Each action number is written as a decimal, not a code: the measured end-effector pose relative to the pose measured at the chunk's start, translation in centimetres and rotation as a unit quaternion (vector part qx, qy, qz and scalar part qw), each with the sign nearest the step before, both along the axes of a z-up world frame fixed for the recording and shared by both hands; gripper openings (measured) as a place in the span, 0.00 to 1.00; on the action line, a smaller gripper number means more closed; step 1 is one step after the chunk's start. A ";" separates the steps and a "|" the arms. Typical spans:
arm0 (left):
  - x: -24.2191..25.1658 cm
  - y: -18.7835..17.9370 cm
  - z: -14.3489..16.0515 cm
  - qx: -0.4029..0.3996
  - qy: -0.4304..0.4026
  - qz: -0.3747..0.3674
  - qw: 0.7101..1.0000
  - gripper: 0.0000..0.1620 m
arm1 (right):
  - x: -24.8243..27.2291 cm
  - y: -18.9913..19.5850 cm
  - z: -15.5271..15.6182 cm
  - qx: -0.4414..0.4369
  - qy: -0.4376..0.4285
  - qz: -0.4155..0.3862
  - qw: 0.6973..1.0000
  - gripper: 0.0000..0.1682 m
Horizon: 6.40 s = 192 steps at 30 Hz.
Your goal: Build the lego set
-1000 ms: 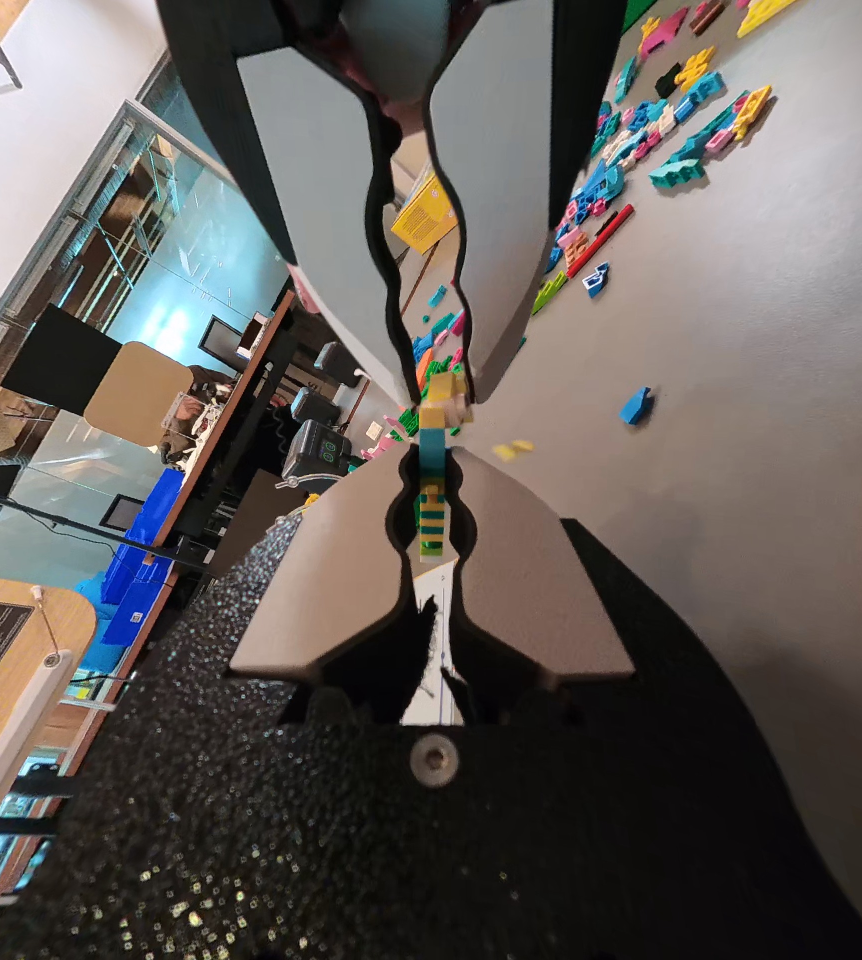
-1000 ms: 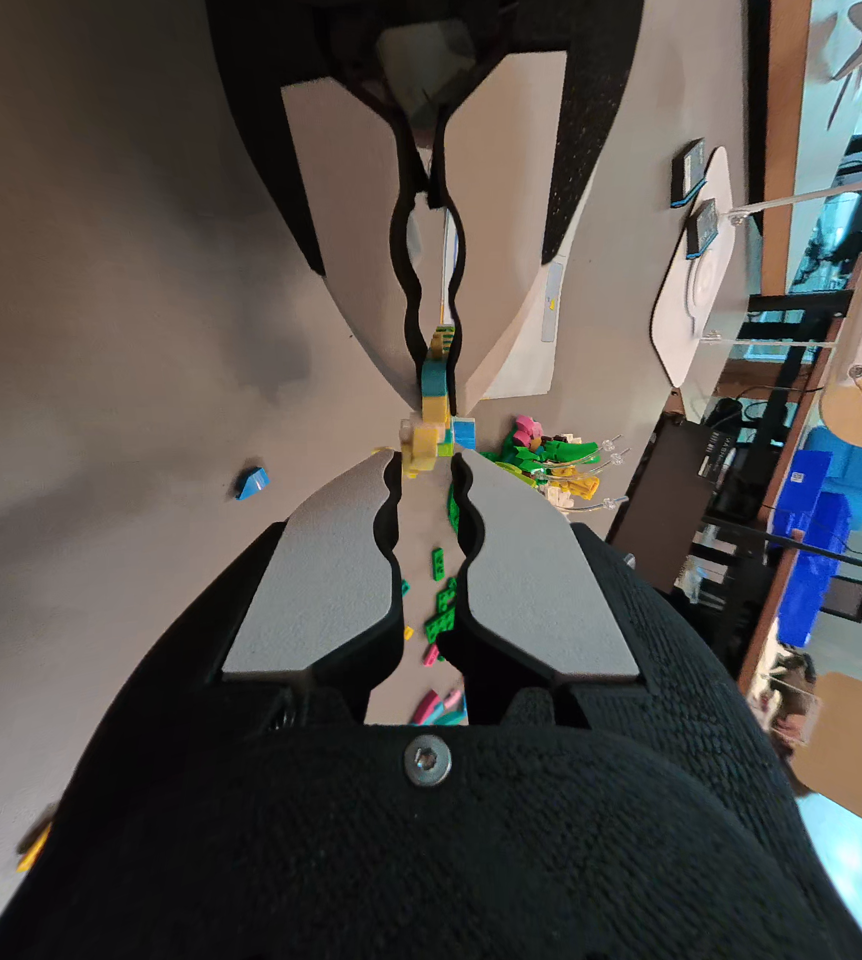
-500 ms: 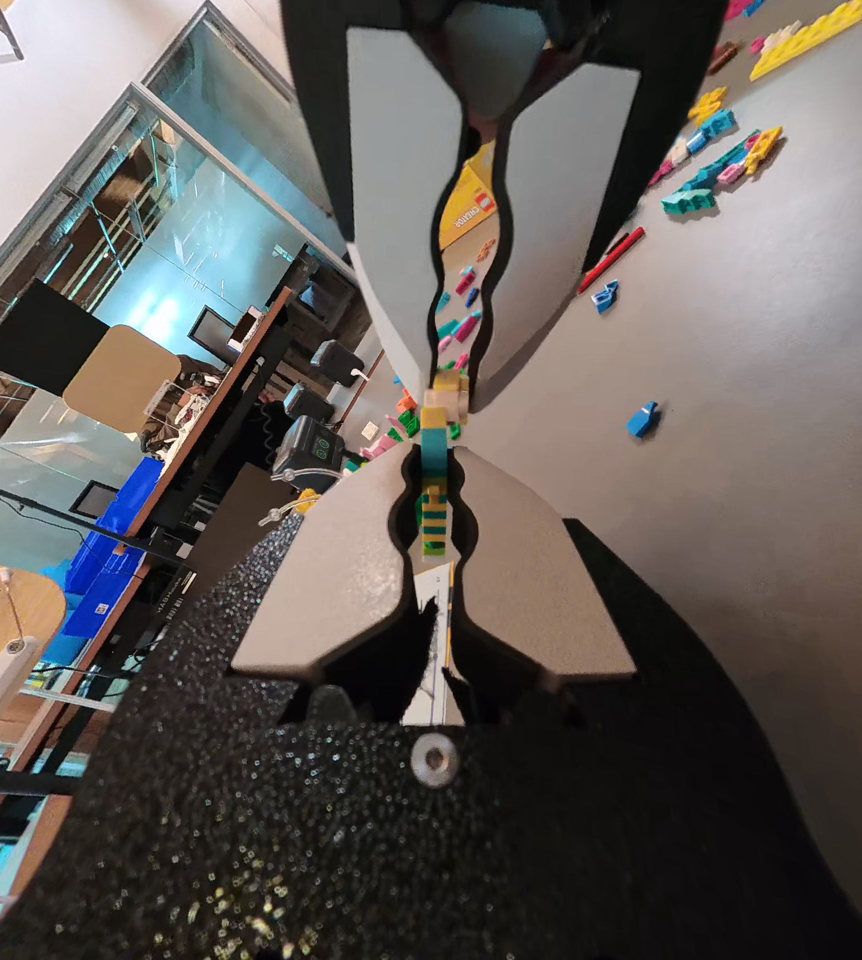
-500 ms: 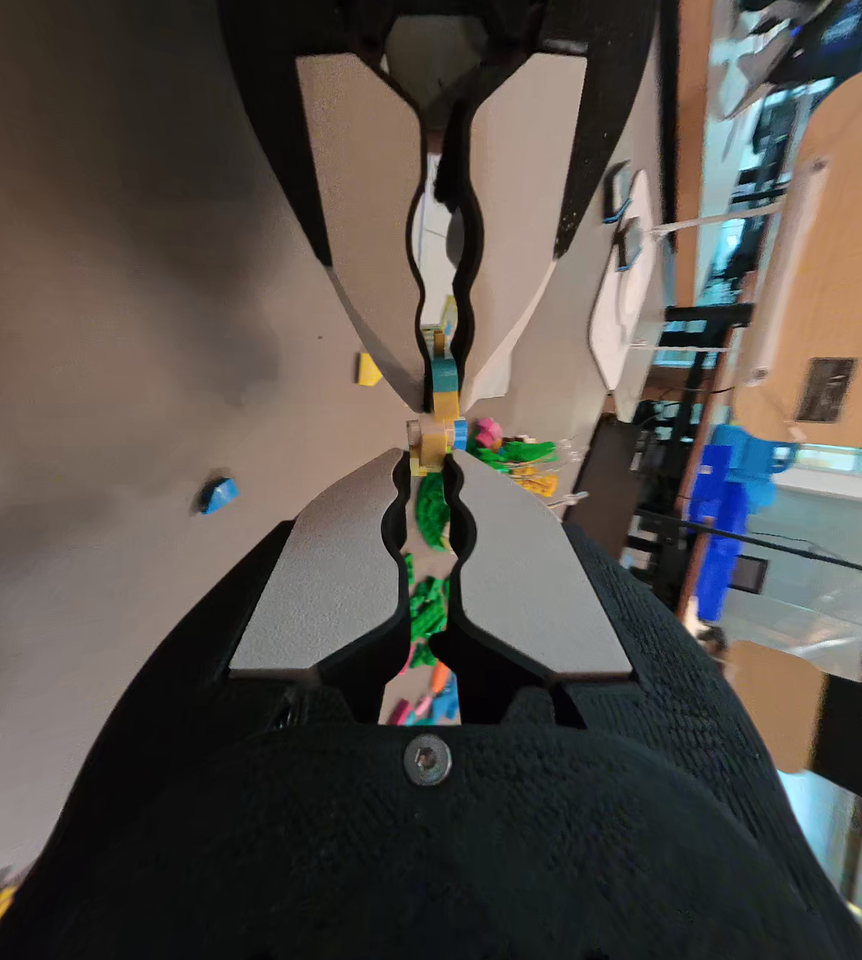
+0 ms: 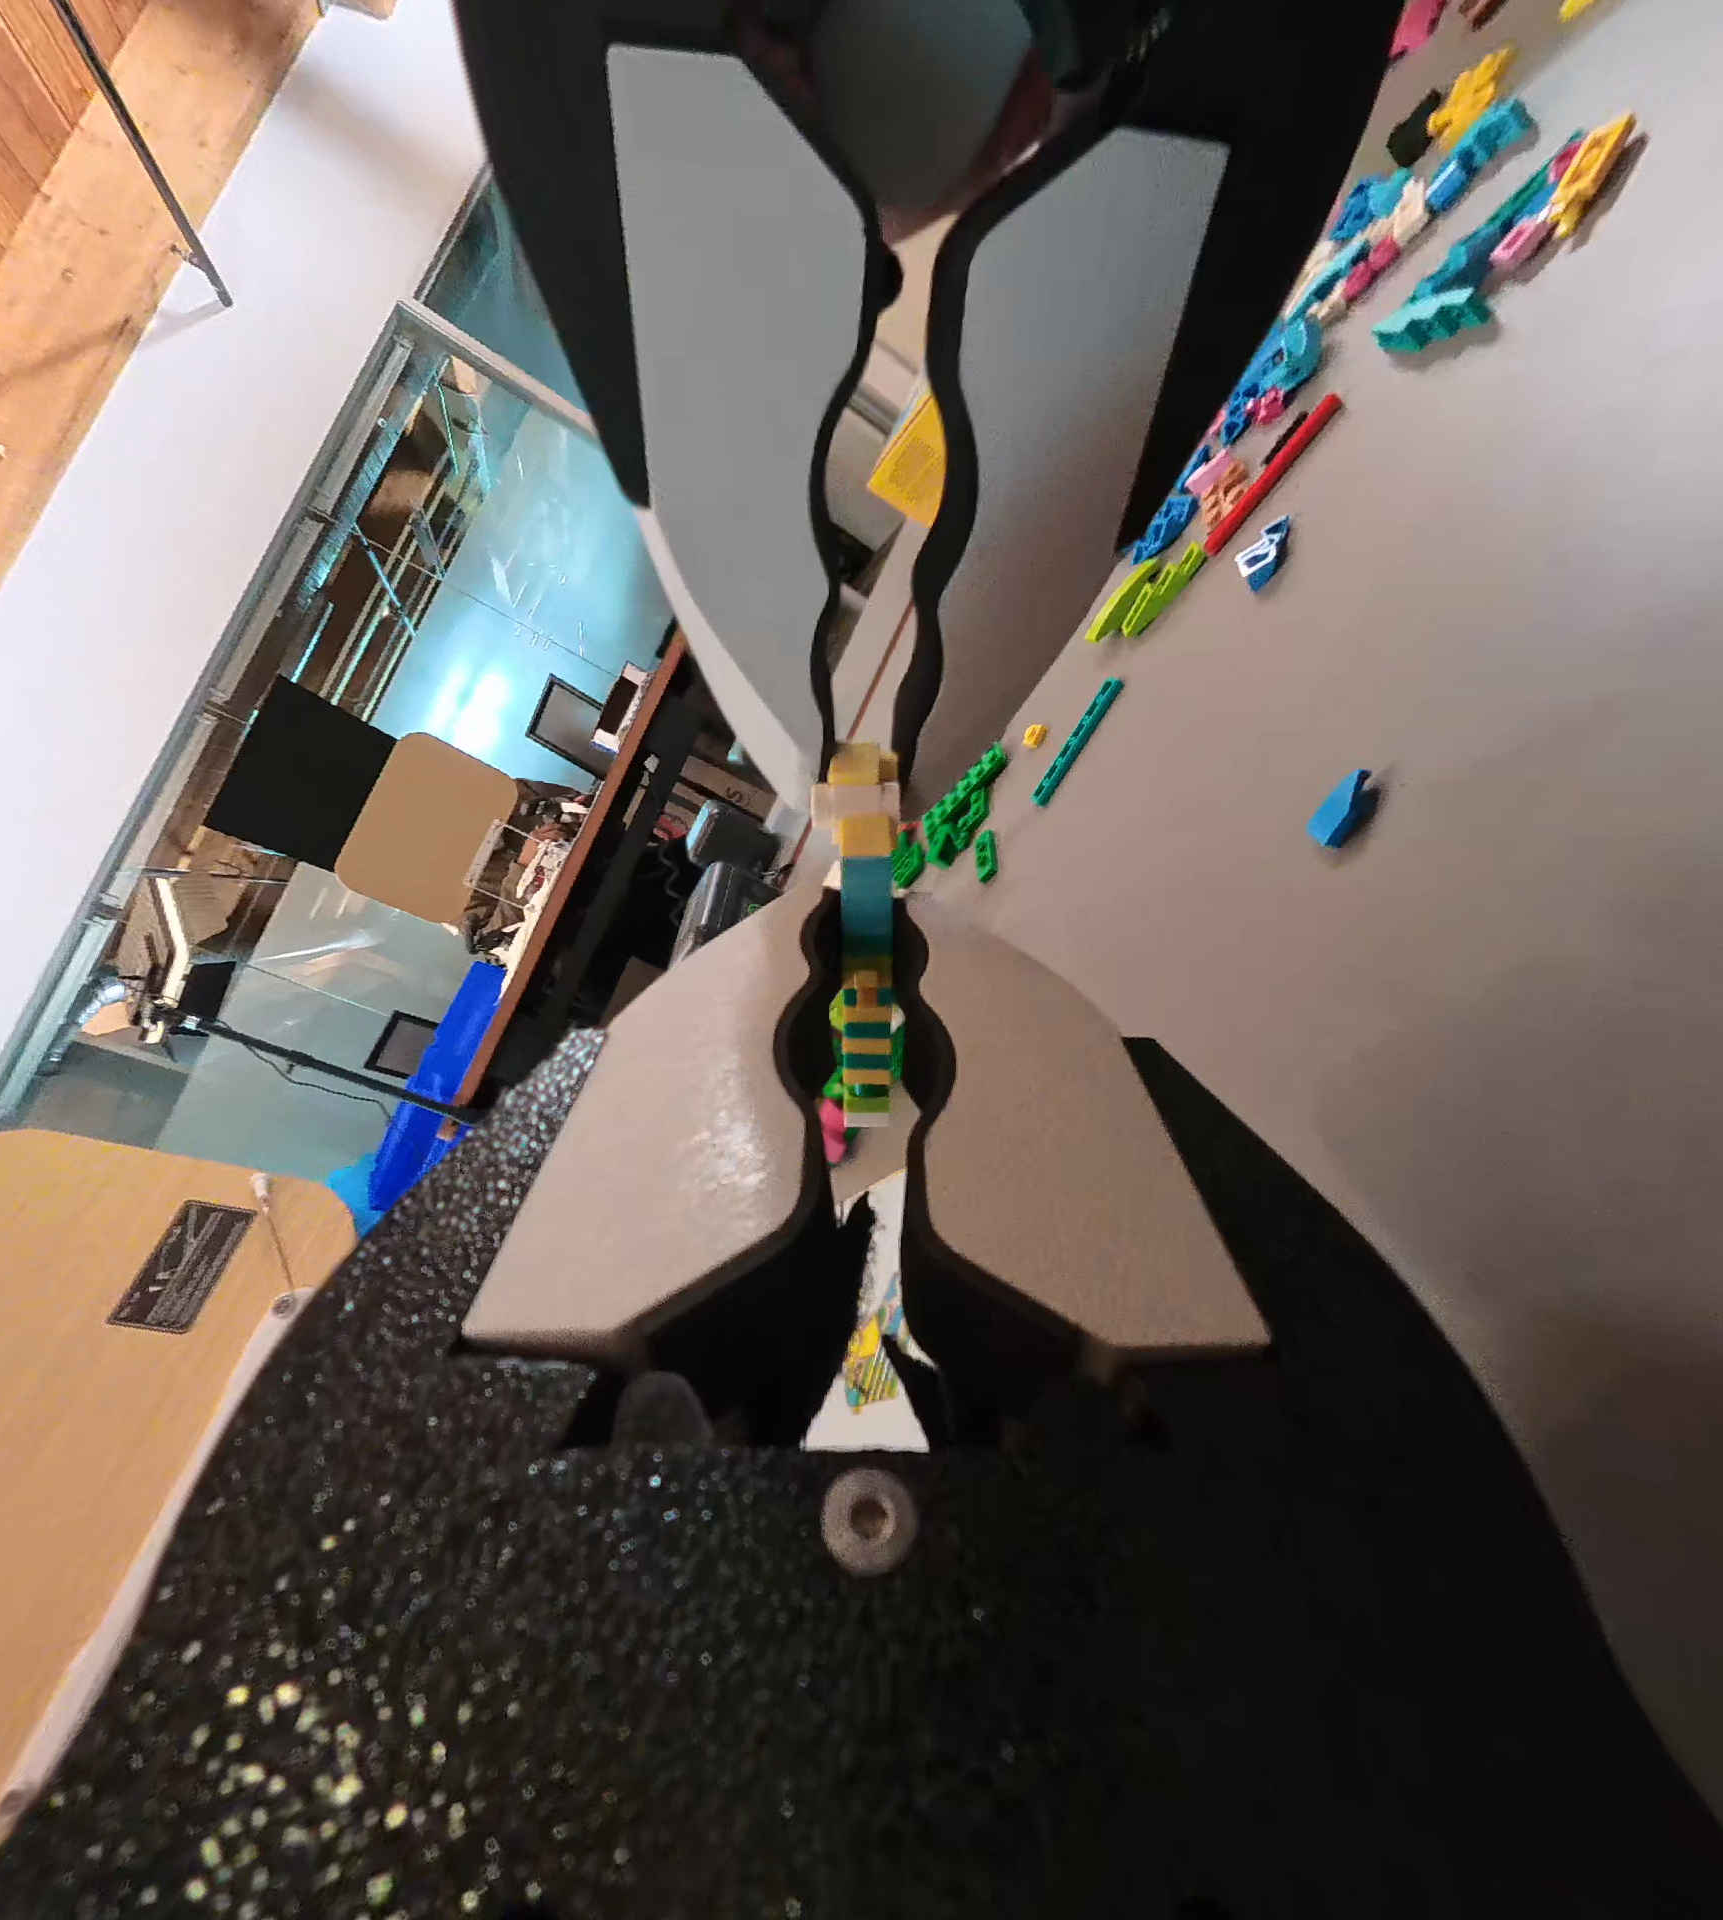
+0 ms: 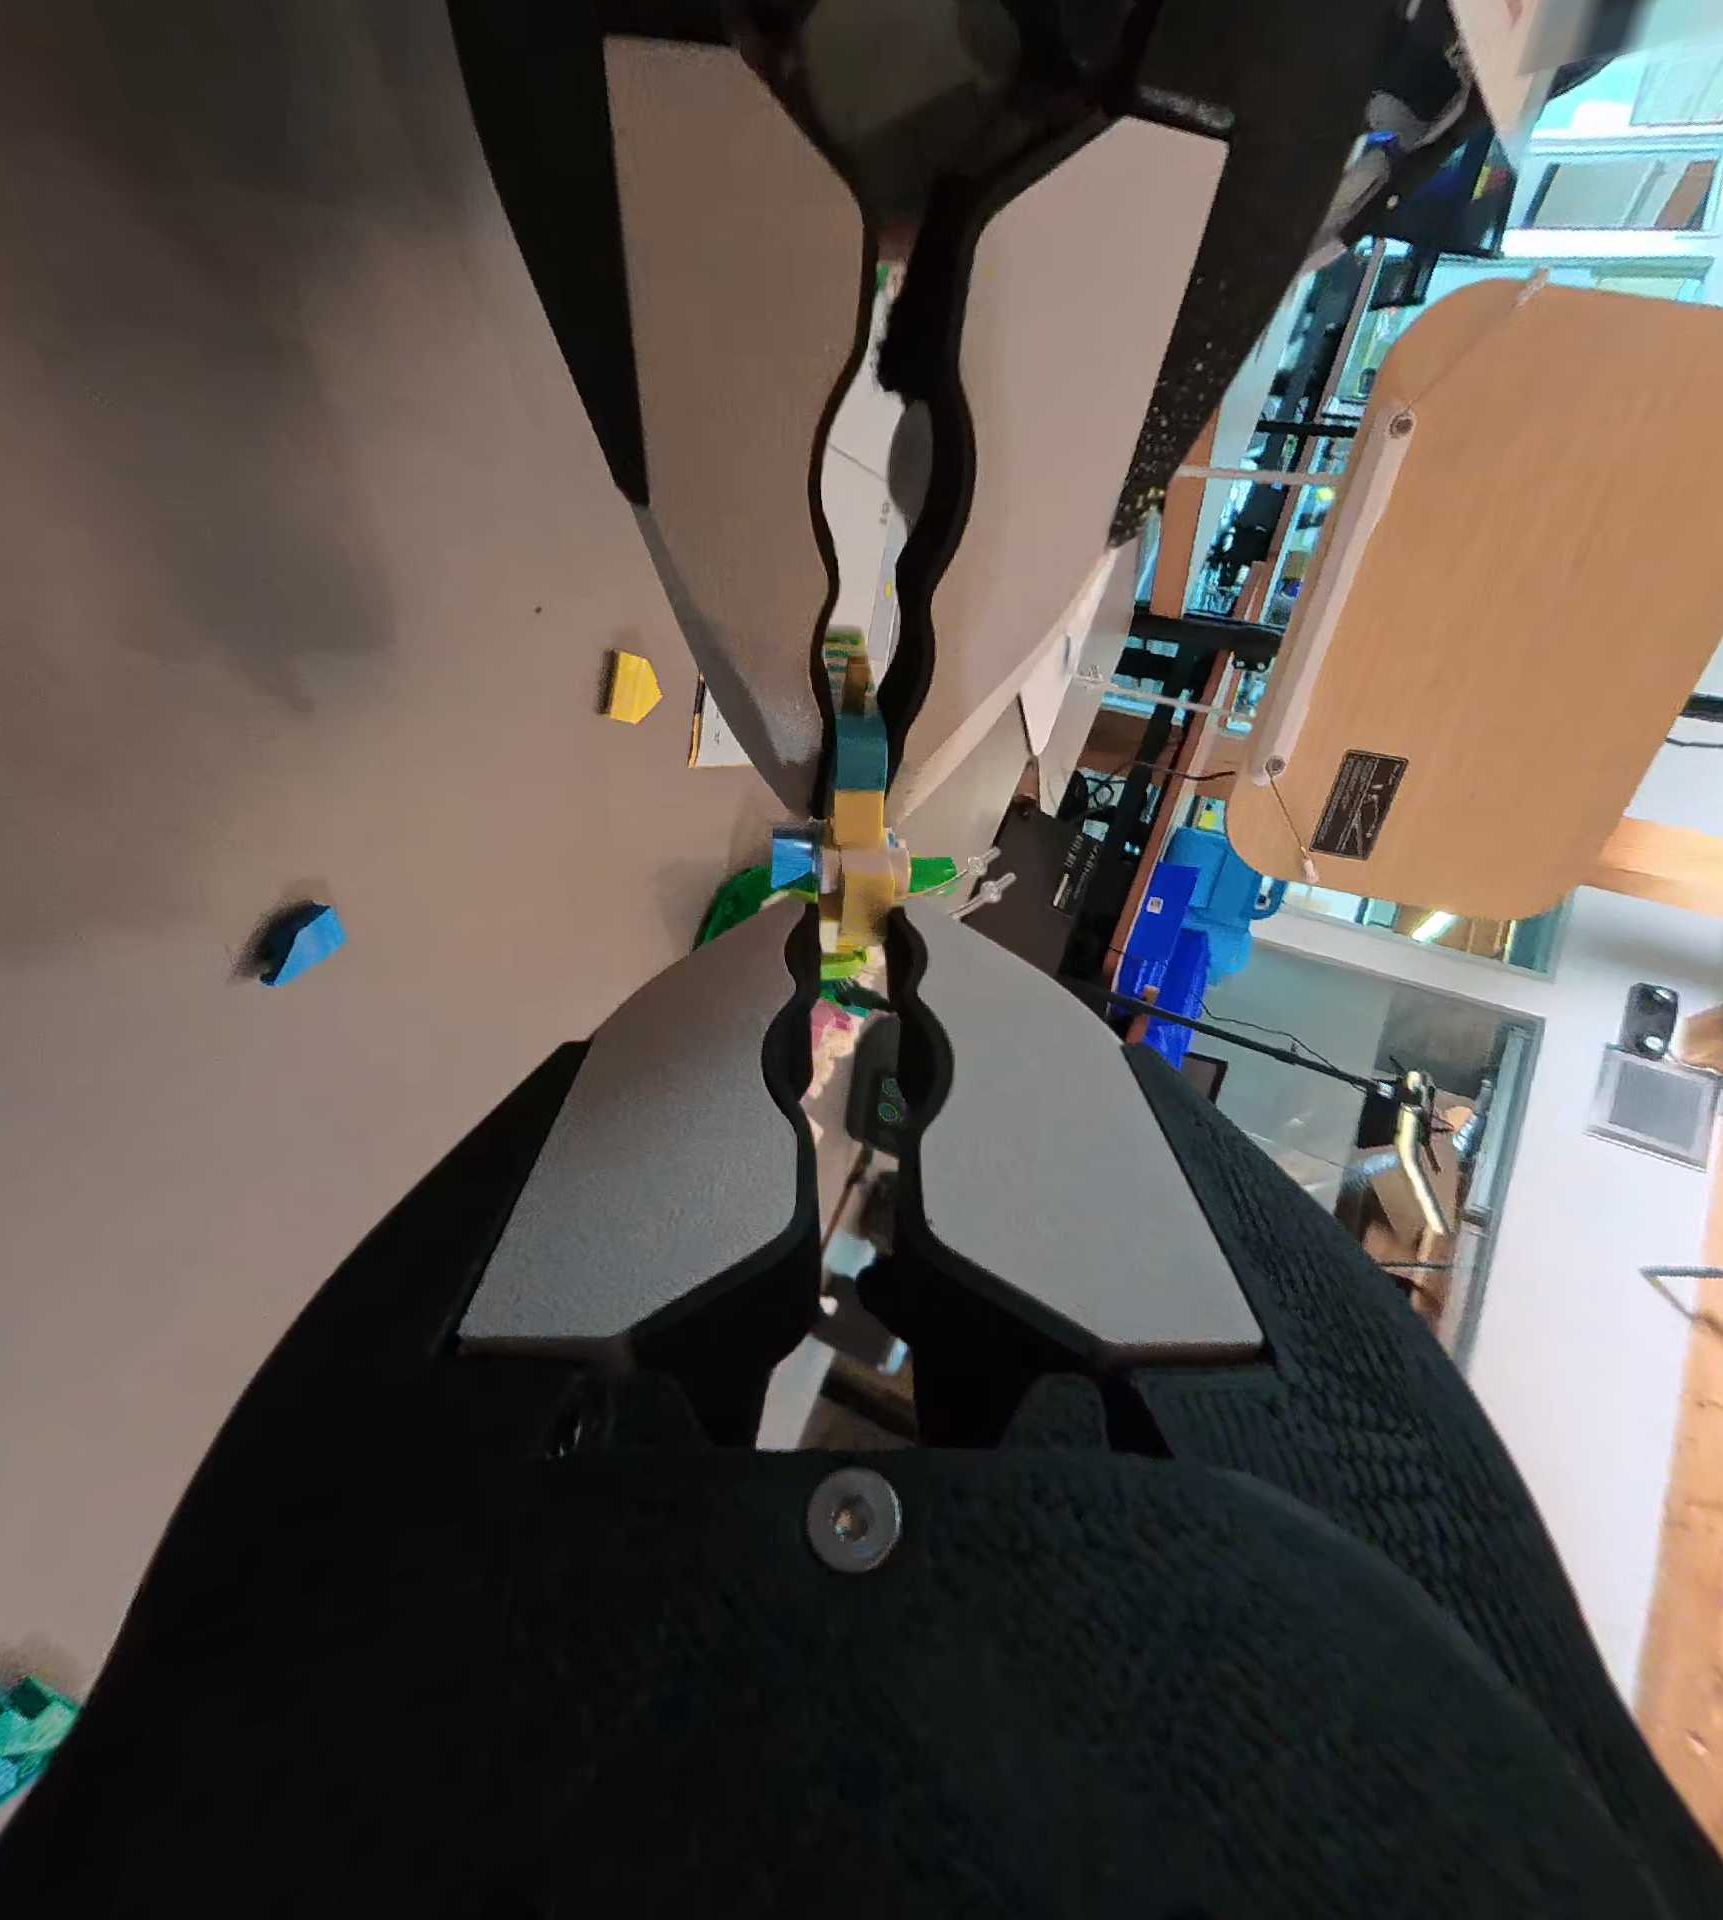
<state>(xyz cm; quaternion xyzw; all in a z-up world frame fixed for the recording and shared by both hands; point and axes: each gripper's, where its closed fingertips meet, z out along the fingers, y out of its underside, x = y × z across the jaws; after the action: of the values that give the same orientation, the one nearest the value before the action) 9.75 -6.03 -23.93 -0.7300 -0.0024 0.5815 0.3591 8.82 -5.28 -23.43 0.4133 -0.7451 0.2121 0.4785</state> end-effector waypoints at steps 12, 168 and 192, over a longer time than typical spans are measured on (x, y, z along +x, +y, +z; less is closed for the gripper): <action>-0.1 -0.2 -0.6 -0.046 0.014 0.024 0.999 0.05 | -0.5 -0.4 -0.8 0.020 0.029 -0.038 0.999 0.05; 1.0 1.7 3.0 0.342 -0.161 -0.138 0.915 0.05 | -6.3 1.9 1.8 -0.497 -0.191 -0.063 0.844 0.00; 0.4 -0.8 3.4 0.405 -0.173 -0.127 0.889 0.05 | -6.7 2.5 1.8 -0.509 -0.212 -0.074 0.831 0.00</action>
<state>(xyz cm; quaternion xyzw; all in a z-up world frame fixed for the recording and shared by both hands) 10.16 -6.86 -20.52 -0.6038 -0.2071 0.3442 0.6885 2.16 -2.77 -21.60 -0.0004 -0.6430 0.6077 0.4662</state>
